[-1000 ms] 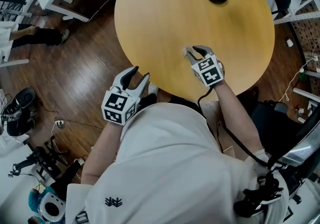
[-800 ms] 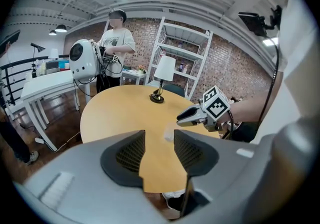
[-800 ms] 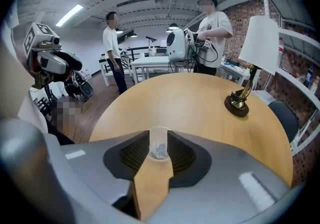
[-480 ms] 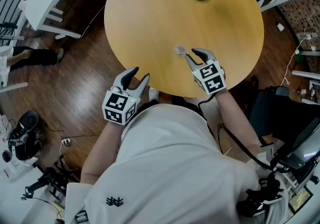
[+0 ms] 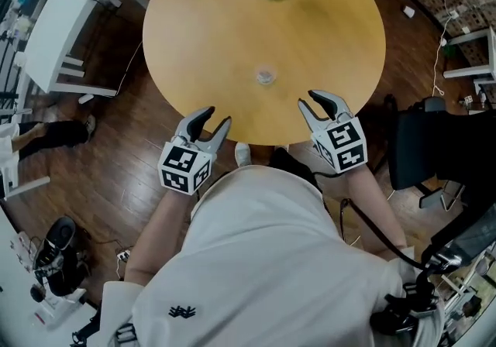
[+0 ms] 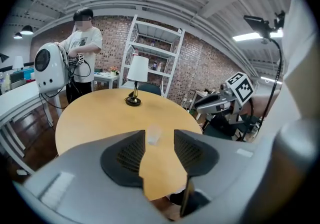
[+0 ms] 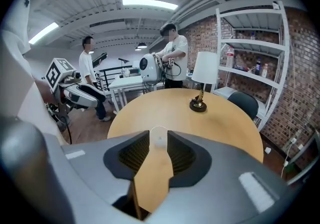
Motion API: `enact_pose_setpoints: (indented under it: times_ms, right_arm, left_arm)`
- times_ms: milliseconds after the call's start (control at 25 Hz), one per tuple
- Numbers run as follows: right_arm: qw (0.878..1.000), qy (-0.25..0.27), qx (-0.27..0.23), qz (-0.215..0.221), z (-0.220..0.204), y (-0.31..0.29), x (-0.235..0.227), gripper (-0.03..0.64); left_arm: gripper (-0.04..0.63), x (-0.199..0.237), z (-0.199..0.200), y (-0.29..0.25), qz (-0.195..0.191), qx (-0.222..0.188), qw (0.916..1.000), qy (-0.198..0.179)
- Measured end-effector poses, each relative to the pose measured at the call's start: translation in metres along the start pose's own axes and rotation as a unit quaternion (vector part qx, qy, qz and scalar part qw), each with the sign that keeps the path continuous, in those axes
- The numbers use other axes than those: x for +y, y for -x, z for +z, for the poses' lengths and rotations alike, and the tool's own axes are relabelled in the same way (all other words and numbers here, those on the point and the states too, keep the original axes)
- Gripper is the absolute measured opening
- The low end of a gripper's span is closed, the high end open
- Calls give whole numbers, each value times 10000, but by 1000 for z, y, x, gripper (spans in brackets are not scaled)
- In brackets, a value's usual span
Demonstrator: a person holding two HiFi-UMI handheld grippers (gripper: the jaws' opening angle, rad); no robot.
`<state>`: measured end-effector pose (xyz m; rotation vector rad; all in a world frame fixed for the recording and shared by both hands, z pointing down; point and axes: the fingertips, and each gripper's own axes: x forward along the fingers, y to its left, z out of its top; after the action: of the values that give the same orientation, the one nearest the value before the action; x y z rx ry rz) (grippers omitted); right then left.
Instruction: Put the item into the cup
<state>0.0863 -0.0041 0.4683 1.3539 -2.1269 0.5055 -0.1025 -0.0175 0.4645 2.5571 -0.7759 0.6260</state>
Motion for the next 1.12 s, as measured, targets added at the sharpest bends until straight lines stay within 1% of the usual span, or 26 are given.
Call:
enact_pose_setpoints:
  times_ms: [200, 360, 560, 680, 800, 1000, 1120]
  right_arm:
    - [9976, -345, -273, -531, -11, 45, 6, 115]
    - [9933, -583, -443, -895, -22, 74, 11, 115]
    - [9884, -709, -577, -1216, -34, 106, 16, 115]
    - [9860, -748, -672, -1329, -38, 119, 16, 115]
    - [9851, -744, -773, -1345, -39, 125, 19, 112]
    - [9838, -651, -889, -1416, -32, 129, 25, 104]
    - [9841, -608, -859, -1431, -30, 127, 29, 101]
  left_arm:
    - [163, -4, -4, 7, -217, 6, 9995, -224]
    - [163, -5, -10, 7, -338, 26, 9989, -314]
    - [163, -18, -12, 4, -528, 27, 9978, -412]
    - [163, -28, -11, 3, -600, -3, 9970, -487]
    - [163, -32, -11, 5, -613, -42, 9968, -510]
    - [163, -28, -12, 14, -587, -72, 9969, -513]
    - [163, -25, -14, 19, -570, -89, 9971, -495]
